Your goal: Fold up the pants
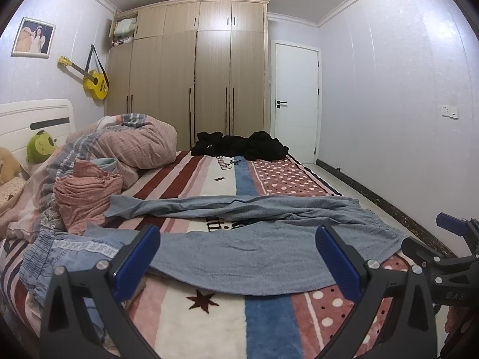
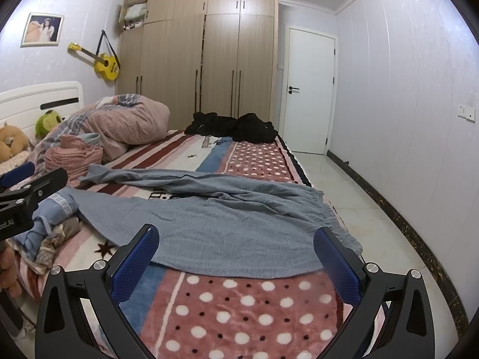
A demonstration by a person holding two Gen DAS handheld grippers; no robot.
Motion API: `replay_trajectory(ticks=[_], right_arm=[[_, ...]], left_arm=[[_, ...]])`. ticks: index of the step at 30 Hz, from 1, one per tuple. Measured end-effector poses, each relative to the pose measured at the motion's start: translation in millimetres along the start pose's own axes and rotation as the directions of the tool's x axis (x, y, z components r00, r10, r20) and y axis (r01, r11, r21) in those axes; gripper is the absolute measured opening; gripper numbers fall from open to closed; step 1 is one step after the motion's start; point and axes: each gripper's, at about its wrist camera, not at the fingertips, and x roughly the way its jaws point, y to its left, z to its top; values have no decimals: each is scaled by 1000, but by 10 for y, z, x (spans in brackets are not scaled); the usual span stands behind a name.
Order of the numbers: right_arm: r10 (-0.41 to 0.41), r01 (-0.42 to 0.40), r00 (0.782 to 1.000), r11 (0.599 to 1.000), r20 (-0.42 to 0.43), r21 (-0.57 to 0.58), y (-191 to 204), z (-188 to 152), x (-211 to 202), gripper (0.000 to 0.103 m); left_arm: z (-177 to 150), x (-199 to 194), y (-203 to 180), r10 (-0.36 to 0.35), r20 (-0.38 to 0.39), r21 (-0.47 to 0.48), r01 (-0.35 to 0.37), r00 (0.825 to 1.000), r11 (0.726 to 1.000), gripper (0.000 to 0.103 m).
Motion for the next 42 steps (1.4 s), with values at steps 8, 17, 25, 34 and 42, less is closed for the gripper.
replay_trajectory(ticks=[8,17,25,34,42], right_arm=[[-3,3,1000,1000,-4,1,16,-13,25,102],[0,0,1000,1000,-6,4,8,-10,31,102],[9,-8,1000,1000,-28,18,34,-95,123,102],[43,-39,996,998,-74,54,-169,-265,497,102],[208,-170,964,961,-167,217,-680,-565,1020,102]], left_arm=[[0,8,-12,3,0,3,-3,1000,1000,102],[-8,21,-23,2,-1,3,-2,1000,1000,102],[-63,159,-20,-3,-36,3,3,999,1000,102],[-281,705,74,-16,-160,-25,12,987,1000,102],[-756,1346,545,-73,-366,-204,-3,928,979,102]])
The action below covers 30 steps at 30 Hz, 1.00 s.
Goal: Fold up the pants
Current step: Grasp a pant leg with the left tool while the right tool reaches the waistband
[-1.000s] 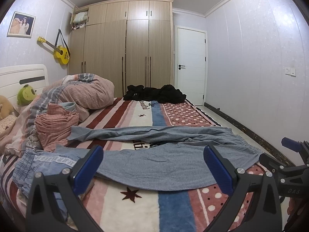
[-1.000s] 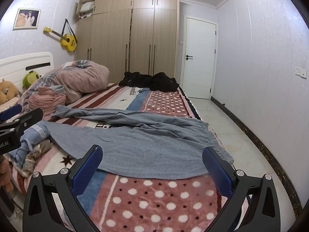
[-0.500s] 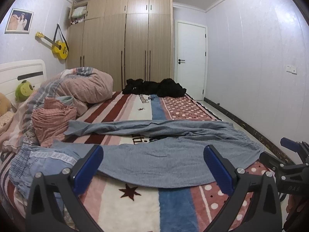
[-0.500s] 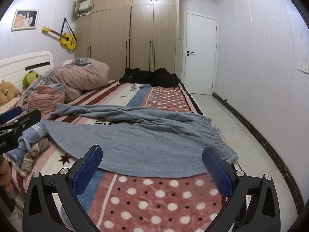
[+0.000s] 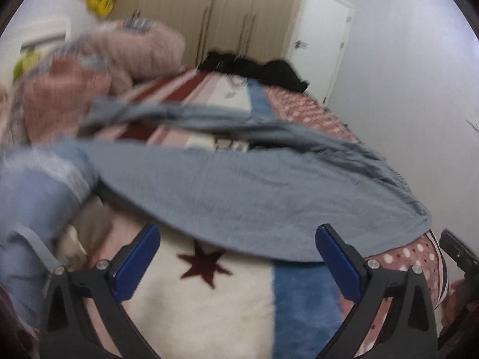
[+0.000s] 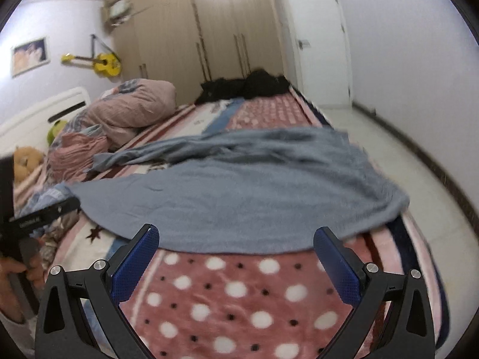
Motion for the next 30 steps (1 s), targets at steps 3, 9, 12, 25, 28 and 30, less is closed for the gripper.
replay_trajectory(ticks=[3,9,12,25,28,30], right_arm=[[7,-4,999,998,-40,67,-271,-48,180,102],[-11,27,995,987,-101,157,-685,-117,468,100],[6,12,995,985,-102,174,-780,-92,544,100],[-43,62,996,965,-78,256,-987,51,652,85],[-58,76,995,962,-77,263,-1040,83,600,85],[-70,85,995,963,-66,254,-1036,105,541,85]], left_arm=[[-39,284,169,2,-66,-58,-6,998,998,102],[-91,578,359,-4,-108,-130,-10,994,991,102],[-5,669,405,9,-94,-139,-22,995,990,102],[498,782,634,104,-12,-191,-104,995,976,59],[515,749,660,110,-23,-187,-112,994,976,49],[499,692,653,109,-39,-166,-114,993,980,50]])
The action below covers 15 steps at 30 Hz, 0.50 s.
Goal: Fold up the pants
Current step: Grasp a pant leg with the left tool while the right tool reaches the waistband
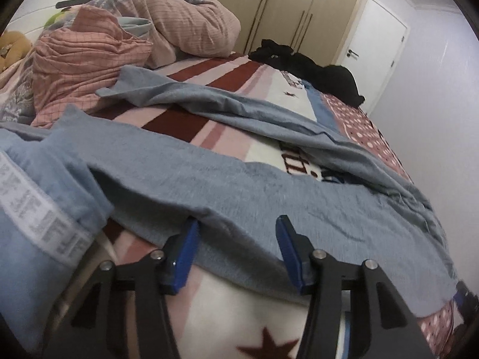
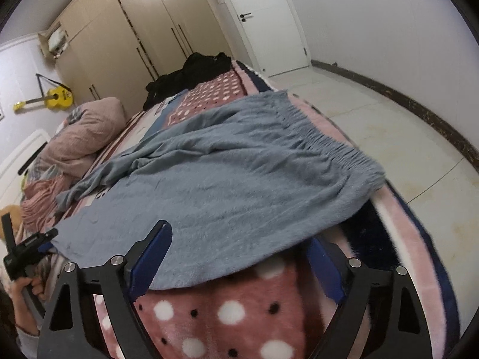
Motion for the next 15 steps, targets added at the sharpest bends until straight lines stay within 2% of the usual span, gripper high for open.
replay_trajectory(ticks=[1,3,5,8,11,13,15], right_arm=[[2,-2,1000,1000,6,-8,8,16,-47,85],[9,-9,1000,1000,12,-23,31,51,-123,85],[1,0,1000,999,20,-52,68,90,-197,85],[-16,20,999,995,46,-98,130,178,-342,86],[7,1,999,990,53,-138,215,336,-411,86],[24,-13,998,983,54,-182,331,489,-391,86],[48,-35,997,976,58,-216,442,619,-323,86]], left_arm=[[-4,-31,-12,3,-9,16,-3,1000,1000,53],[0,-155,-49,-12,-14,54,13,1000,998,76],[25,-350,-77,-29,10,95,28,1000,995,85],[129,-595,-77,-47,35,121,43,998,992,87],[398,-699,-54,-89,33,122,84,995,989,95],[600,-644,-69,-73,29,136,68,997,988,96],[877,-471,-44,-76,-7,128,77,997,989,96]])
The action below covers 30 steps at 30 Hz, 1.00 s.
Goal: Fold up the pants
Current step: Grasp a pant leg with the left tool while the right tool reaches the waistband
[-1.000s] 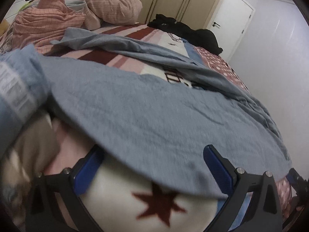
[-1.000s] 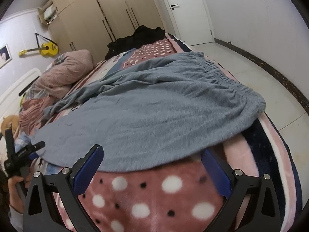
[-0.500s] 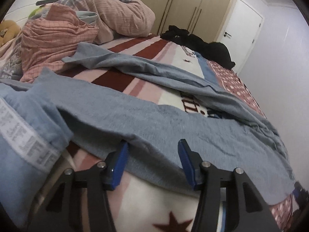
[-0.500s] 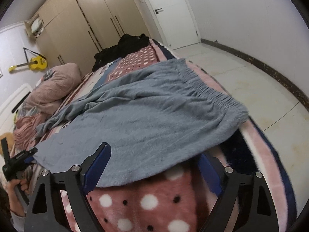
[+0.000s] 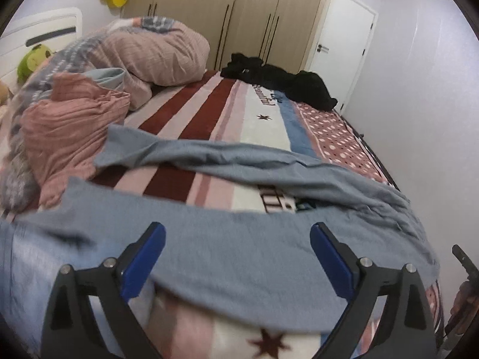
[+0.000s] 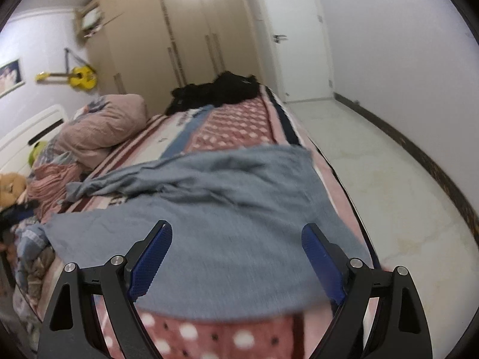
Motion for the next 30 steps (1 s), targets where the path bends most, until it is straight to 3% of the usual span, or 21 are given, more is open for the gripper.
replay_trajectory(ticks=[3,6,9,13,20,23,26,28,29,30], right_arm=[[53,-54,998,998,-25,-19,93,265,274,86],[77,-77,995,997,-64,9,75,515,625,86],[30,-32,996,999,-84,-15,64,669,919,86],[-17,13,993,1000,-121,-27,-27,790,1353,86],[-20,23,989,1000,-146,14,-181,736,1758,86],[1,8,989,999,-147,54,-186,680,1827,86],[11,-1,990,998,-144,69,-131,635,1858,86],[6,2,990,998,-143,60,-64,618,1861,86],[4,4,990,998,-143,55,-38,614,1862,86],[3,5,990,999,-143,51,-11,615,1868,86]], left_arm=[[377,309,179,-12,-49,-47,10,999,999,96],[727,671,409,66,-101,-94,-76,993,993,96],[920,1038,693,105,-175,-183,-137,979,974,96],[994,1466,962,91,-226,-271,-152,970,950,96],[951,2105,1396,6,-270,-468,-136,963,873,90],[924,2242,1511,-43,-268,-543,-114,962,832,84],[949,2297,1528,-19,-271,-540,-135,962,831,77],[939,2289,1550,-12,-259,-563,-141,966,814,71],[938,2287,1552,-4,-258,-561,-146,966,815,64],[933,2281,1536,12,-263,-547,-159,965,822,49]])
